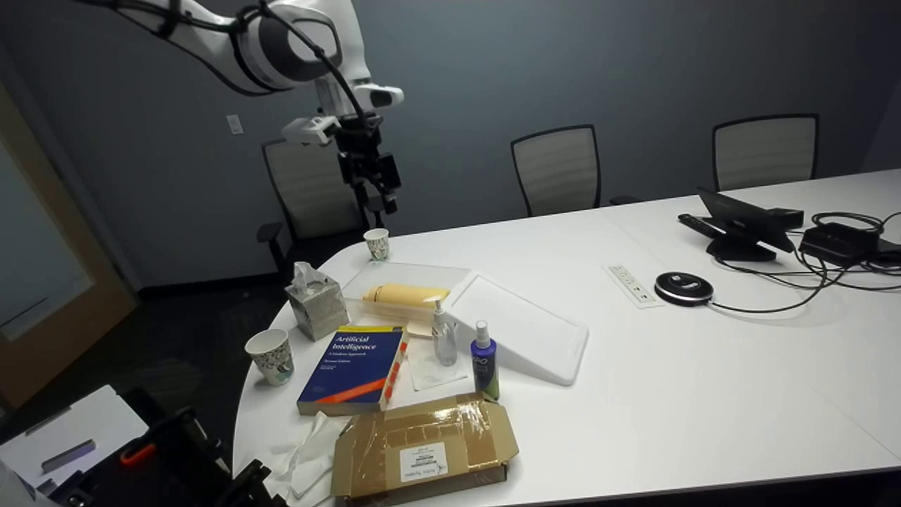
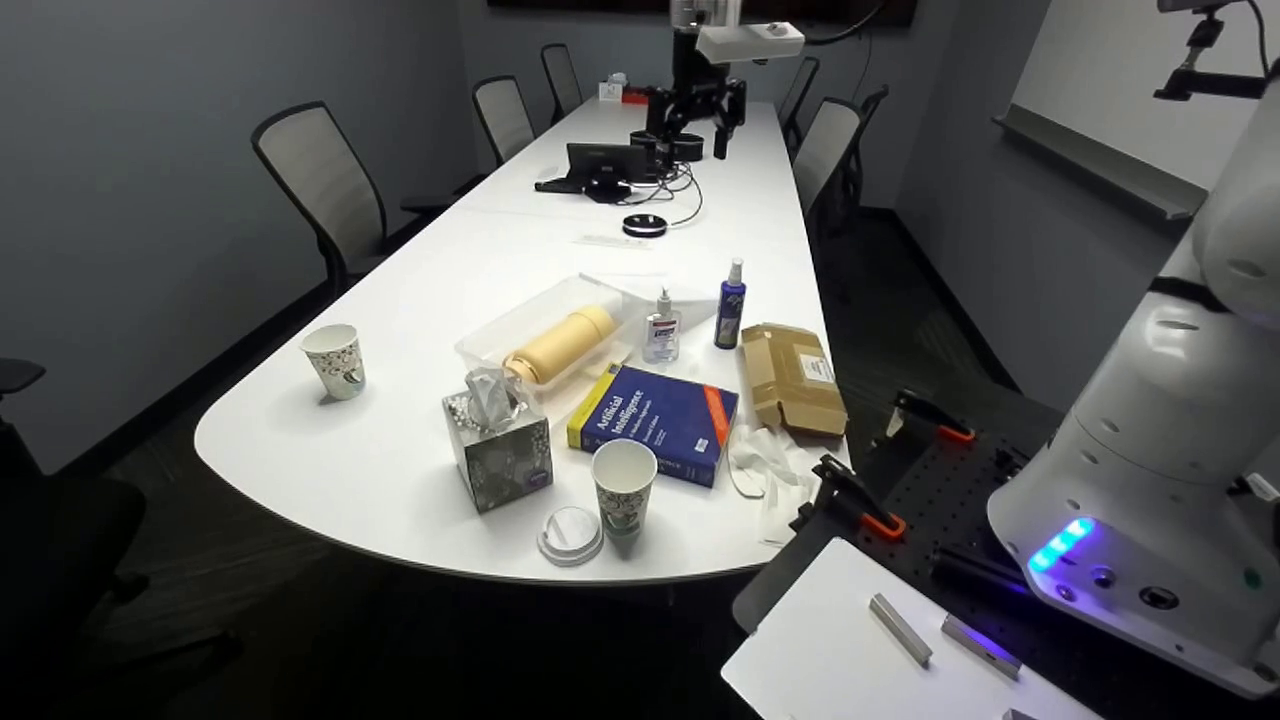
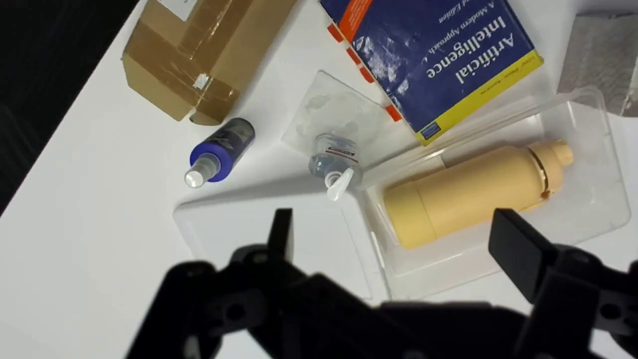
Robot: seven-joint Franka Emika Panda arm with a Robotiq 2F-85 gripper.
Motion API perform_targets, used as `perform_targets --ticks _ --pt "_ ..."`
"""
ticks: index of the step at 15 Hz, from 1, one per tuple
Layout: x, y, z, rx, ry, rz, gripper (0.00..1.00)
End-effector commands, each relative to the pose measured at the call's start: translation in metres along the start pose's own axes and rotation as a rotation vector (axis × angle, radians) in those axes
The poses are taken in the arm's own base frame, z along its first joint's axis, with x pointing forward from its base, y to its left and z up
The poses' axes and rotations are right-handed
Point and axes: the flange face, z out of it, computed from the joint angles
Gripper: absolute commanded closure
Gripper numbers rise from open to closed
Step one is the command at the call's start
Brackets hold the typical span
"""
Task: Press down on the soap dispenser
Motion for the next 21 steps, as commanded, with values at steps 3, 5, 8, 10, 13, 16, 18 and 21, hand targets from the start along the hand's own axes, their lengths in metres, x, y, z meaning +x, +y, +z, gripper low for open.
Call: perform_targets --ticks 3,5,8,10,13,16,18,21 --pt "0.042 0.006 0.048 0.001 0.028 0.168 0.00" --pt "0.051 0.012 0.062 0.002 0.041 0.217 0.00" --pt "0.061 0.019 0.079 0.008 0.053 0.273 0.00" --pt "0.066 0.025 0.084 0.022 0.052 0.308 0.00" --pt "0.061 0.027 0.089 0.008 0.037 0.272 0.00" --pt "0.061 0.022 0.088 0.001 0.035 0.284 0.00" --pt "0.062 0.015 0.099 0.006 0.006 0.294 0.00" --pt "0.061 0.013 0.117 0.013 -0.026 0.321 0.00"
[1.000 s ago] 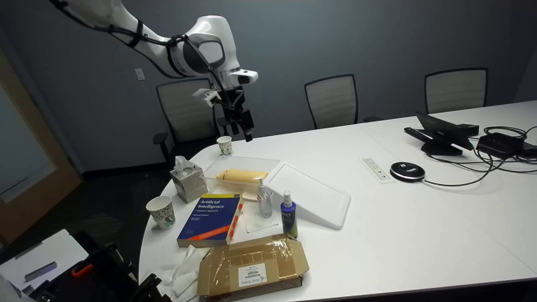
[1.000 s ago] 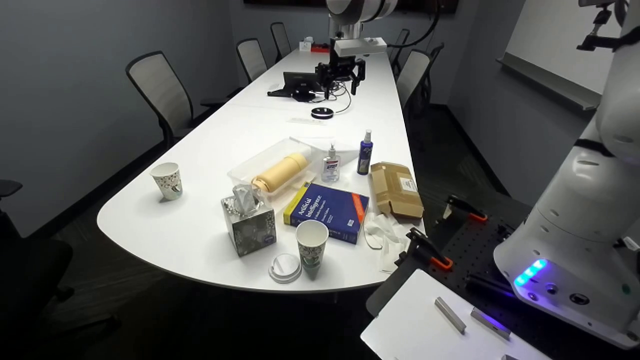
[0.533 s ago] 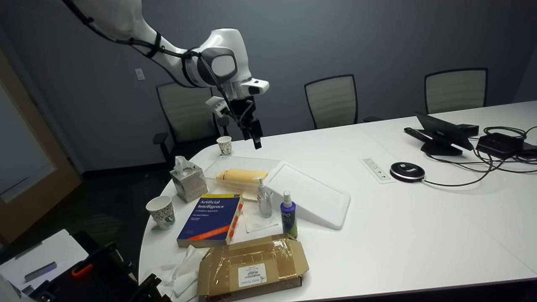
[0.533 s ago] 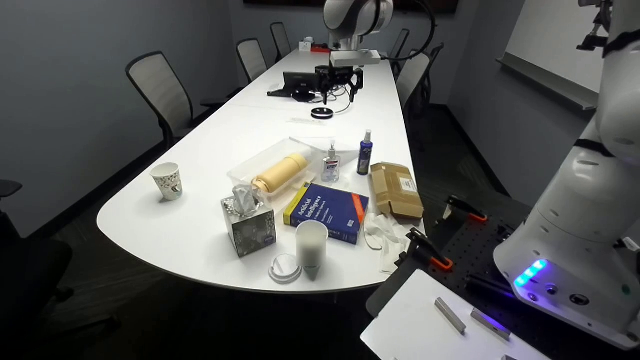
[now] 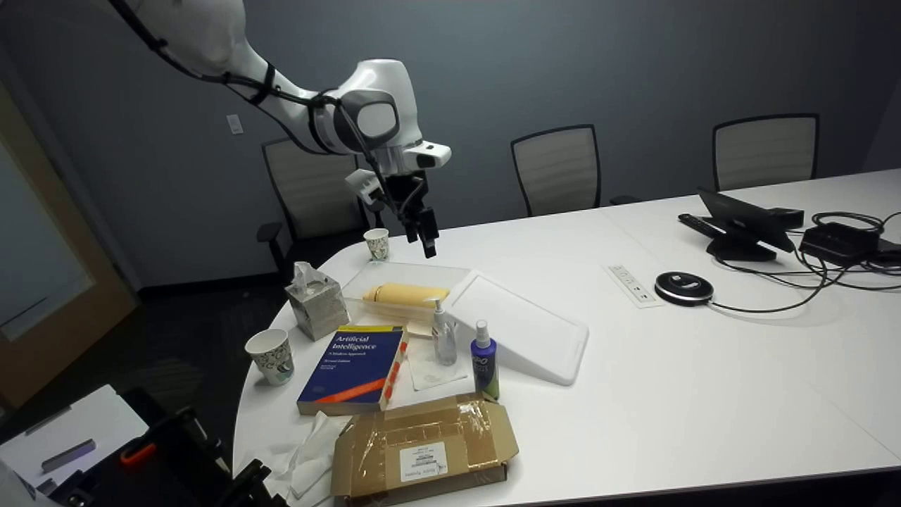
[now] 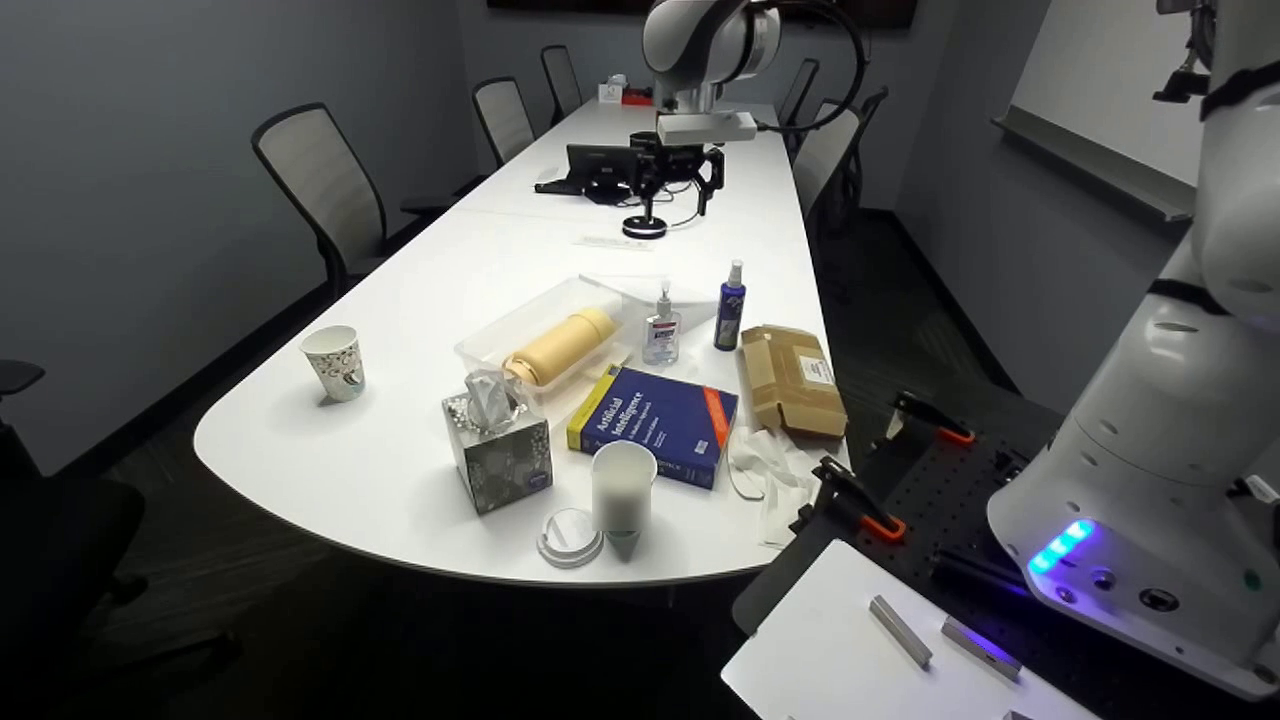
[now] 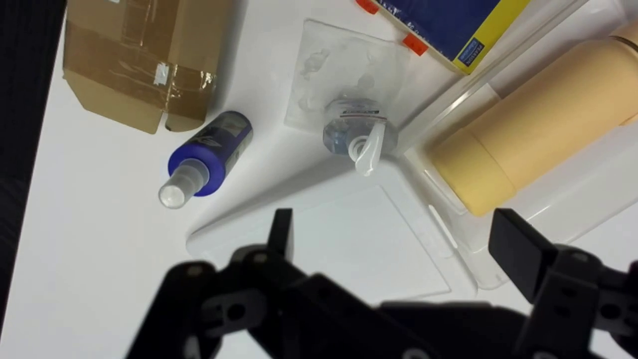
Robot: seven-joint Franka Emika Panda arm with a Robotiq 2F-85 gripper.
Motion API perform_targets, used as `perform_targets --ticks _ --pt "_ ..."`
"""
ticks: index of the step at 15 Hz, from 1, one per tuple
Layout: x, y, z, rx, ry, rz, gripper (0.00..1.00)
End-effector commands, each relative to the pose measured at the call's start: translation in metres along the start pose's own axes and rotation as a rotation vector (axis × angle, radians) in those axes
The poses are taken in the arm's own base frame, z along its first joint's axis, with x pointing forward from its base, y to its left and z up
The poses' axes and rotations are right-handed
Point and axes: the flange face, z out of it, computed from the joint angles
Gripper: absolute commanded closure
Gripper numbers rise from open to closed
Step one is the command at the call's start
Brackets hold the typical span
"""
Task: Press down on the soap dispenser
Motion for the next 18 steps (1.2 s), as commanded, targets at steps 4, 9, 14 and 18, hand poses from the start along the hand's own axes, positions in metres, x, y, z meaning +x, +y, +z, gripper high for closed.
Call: perform_targets --ticks 4,9,14,18 --pt "-0.002 -0.008 0.032 0.000 -0.070 0.079 0.00" --pt "0.010 -0.004 0.047 0.011 -0.082 0.093 0.00" --pt "0.025 -0.001 0.060 0.015 -0.097 0.101 0.25" --pt "0.027 -0.003 0.070 0.013 -0.140 0.093 0.46"
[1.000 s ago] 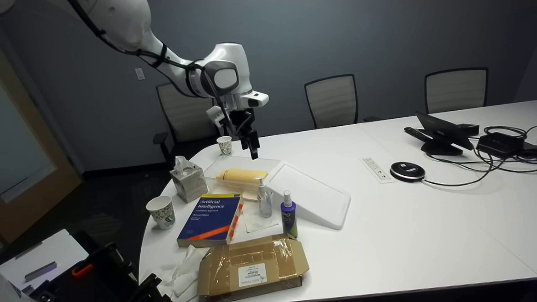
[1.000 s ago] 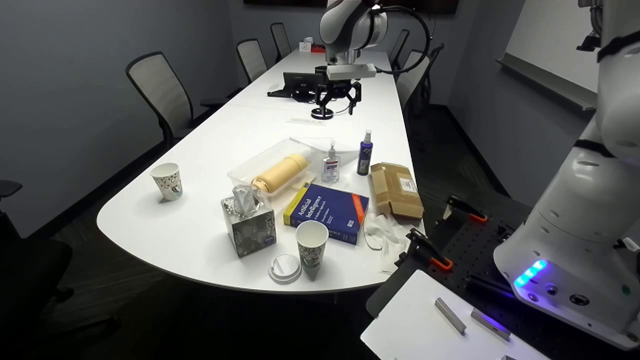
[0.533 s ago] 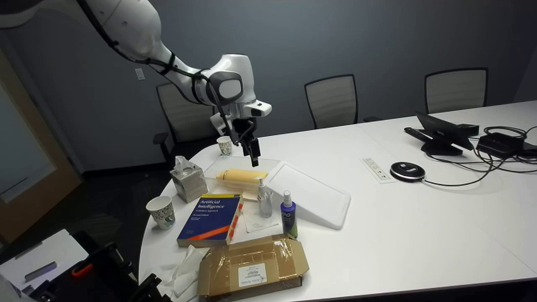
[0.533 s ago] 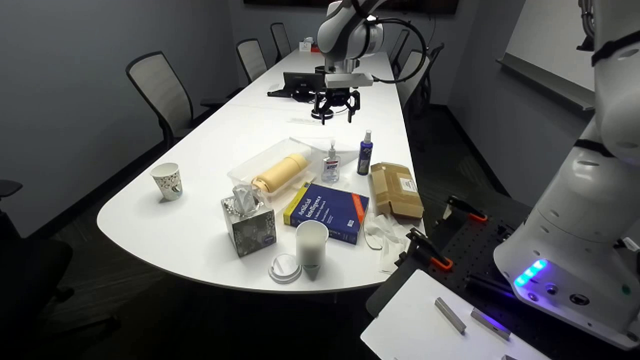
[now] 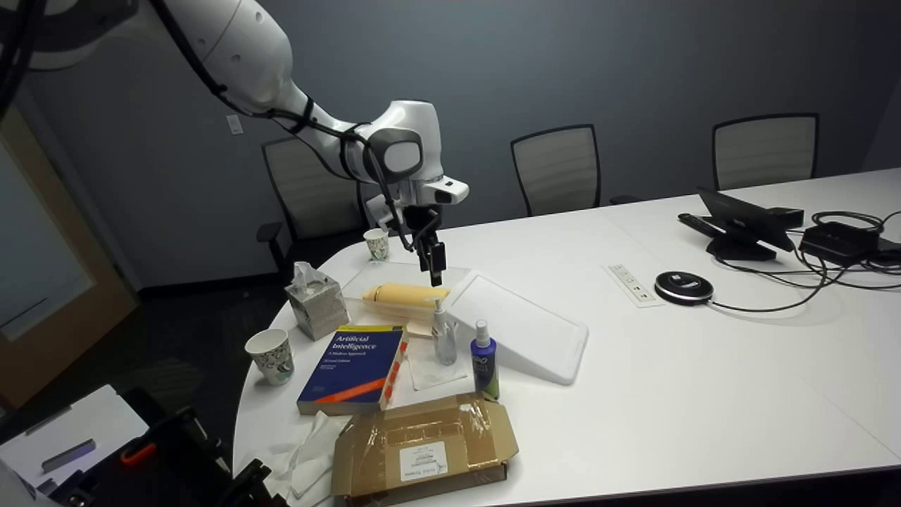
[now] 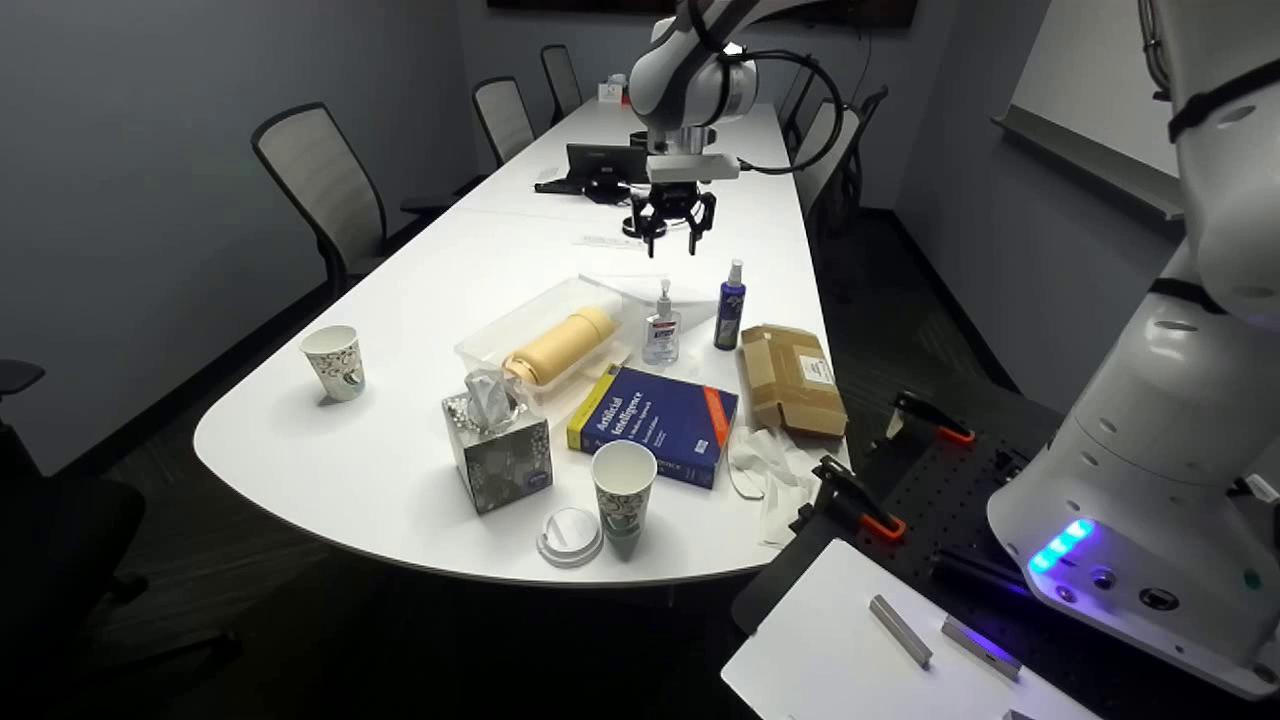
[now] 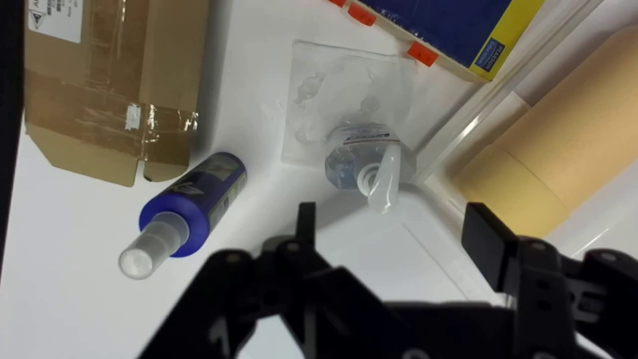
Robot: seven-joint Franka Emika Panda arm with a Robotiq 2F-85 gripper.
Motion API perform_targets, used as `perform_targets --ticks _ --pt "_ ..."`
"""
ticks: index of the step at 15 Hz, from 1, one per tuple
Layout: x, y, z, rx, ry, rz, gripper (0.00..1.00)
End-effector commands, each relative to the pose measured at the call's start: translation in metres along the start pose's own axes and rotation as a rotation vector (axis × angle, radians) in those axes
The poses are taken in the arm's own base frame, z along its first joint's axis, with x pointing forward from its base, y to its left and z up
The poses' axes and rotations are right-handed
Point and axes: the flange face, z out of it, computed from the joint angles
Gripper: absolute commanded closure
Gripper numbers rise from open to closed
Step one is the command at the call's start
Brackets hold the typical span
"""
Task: Press down on the soap dispenser
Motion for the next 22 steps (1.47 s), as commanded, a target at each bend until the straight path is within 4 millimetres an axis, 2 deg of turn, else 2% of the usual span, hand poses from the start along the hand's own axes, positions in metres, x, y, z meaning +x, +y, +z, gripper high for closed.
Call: perform_targets --ticks 1,7,14,22 --pt "0.006 -0.006 0.004 0.000 -0.043 0.004 0.55" --pt "0.017 -0.007 0.028 -0.014 -0.069 0.001 0.99" --pt "0.032 -0.007 0.043 -0.027 -0.085 0.012 1.00" --pt "0.037 -0.005 0.053 -0.046 -0.120 0.028 1.00"
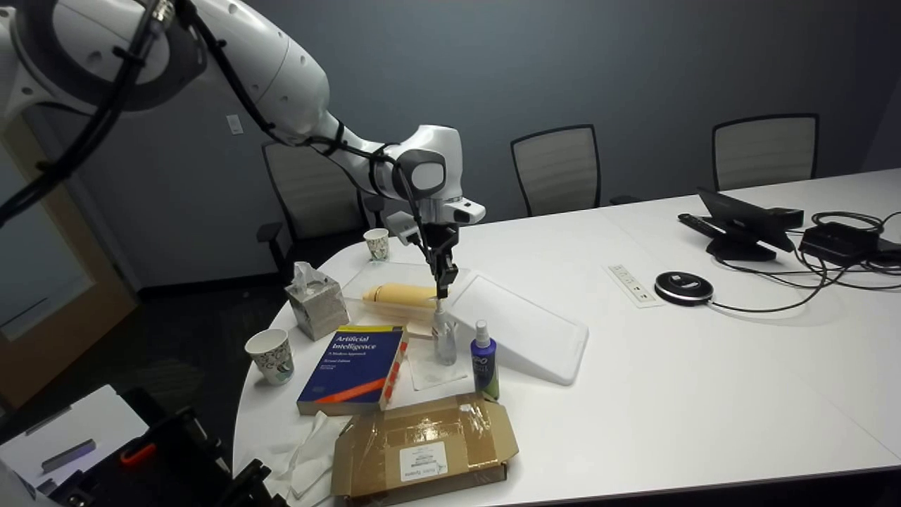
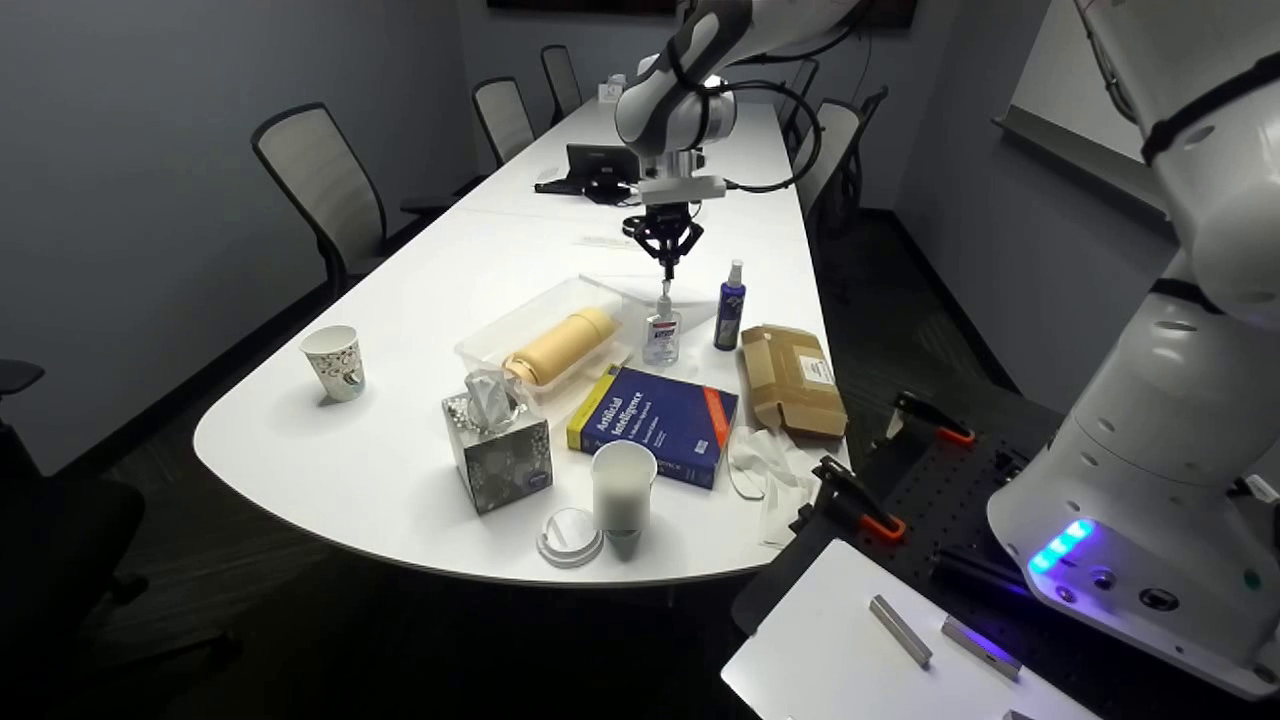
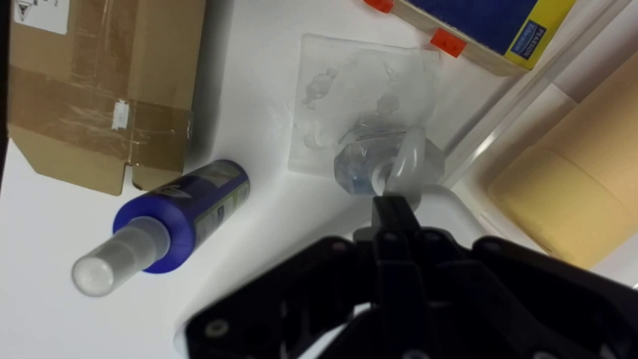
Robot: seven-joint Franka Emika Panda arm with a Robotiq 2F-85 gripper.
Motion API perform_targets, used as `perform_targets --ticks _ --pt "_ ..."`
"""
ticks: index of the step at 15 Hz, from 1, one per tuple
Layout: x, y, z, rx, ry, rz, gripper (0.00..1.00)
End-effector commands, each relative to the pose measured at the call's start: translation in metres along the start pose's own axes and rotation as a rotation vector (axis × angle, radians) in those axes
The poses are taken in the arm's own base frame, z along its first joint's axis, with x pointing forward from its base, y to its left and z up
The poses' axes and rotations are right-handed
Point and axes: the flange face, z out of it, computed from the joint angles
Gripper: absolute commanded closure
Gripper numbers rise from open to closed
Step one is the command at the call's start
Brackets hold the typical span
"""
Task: Press down on the soap dispenser
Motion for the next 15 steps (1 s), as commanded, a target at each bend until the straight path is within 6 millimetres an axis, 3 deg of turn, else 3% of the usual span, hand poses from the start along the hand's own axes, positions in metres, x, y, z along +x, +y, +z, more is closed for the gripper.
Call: perform_targets --ticks 1,15 --pt "0.003 -0.001 0.007 0.001 -0.046 0.011 1.00" --pt "0.008 -0.009 0.033 -0.010 -0.126 0.005 1.00"
